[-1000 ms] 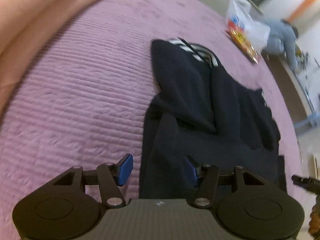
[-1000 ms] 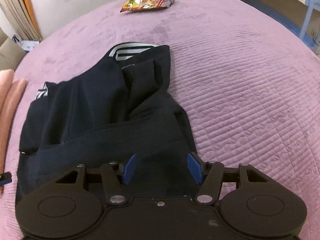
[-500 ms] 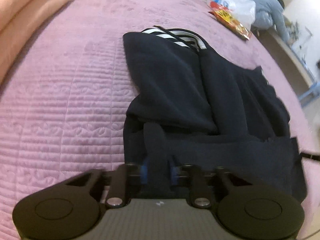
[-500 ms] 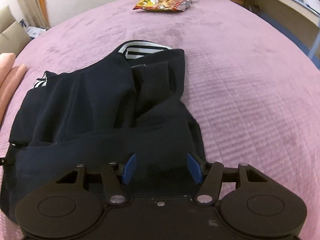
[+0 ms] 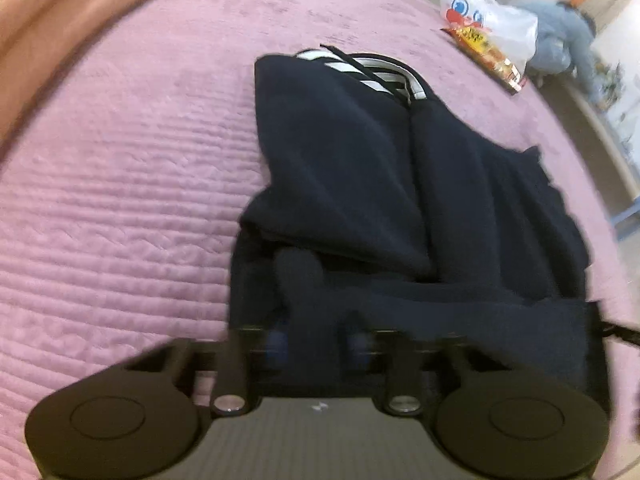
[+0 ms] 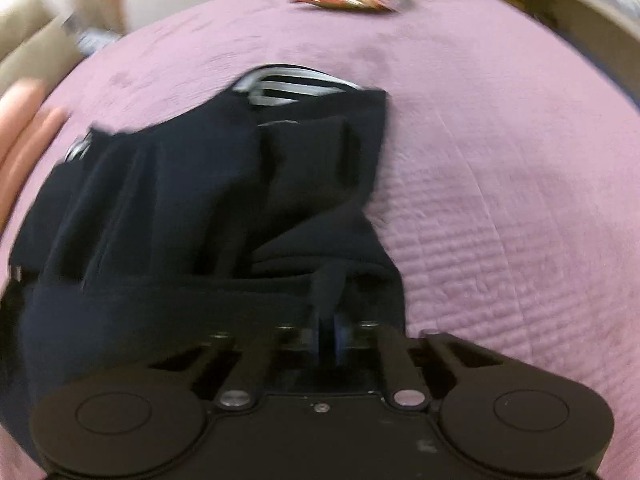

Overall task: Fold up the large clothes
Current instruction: 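Grasp the hoodie hem with both grippers and fold it up toward the hood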

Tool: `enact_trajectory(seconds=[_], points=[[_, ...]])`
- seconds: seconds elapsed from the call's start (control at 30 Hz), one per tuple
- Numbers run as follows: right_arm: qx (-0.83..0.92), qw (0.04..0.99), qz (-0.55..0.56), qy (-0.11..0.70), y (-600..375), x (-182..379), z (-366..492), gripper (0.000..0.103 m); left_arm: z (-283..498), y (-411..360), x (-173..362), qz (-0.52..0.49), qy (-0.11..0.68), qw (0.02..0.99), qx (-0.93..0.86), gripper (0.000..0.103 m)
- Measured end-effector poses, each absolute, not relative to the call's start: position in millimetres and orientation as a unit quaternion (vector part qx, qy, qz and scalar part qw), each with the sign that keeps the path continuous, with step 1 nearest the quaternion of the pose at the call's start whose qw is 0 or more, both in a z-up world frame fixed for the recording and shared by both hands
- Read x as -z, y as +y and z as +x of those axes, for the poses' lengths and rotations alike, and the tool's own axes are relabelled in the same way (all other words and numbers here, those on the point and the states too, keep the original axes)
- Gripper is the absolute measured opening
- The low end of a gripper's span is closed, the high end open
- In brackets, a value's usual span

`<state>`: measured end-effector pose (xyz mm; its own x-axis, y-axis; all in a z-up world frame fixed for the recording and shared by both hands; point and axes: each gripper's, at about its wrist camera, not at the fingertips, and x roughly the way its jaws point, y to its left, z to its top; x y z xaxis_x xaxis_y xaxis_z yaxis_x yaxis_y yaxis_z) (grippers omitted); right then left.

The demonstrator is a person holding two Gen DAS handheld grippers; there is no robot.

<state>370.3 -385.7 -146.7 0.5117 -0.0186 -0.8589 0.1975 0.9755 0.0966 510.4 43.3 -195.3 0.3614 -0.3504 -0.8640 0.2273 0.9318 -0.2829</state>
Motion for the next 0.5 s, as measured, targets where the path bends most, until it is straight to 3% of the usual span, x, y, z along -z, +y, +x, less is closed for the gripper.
enact_trajectory(seconds=[0.13, 0.3, 0.5], points=[[0.043, 0.883, 0.011, 0.468, -359, 119, 352, 0.007, 487, 42, 163, -0.026, 0.497, 0.850, 0.170, 0.009], [0.053, 0.911, 0.006, 0.409, -369, 52, 345, 0.005, 481, 65, 98, -0.090, 0.432, 0.878, 0.186, 0.009], [0.109, 0.946, 0.029, 0.304, -388, 26, 409, 0.005, 550, 52, 72, -0.136, 0.337, 0.911, 0.195, 0.010]])
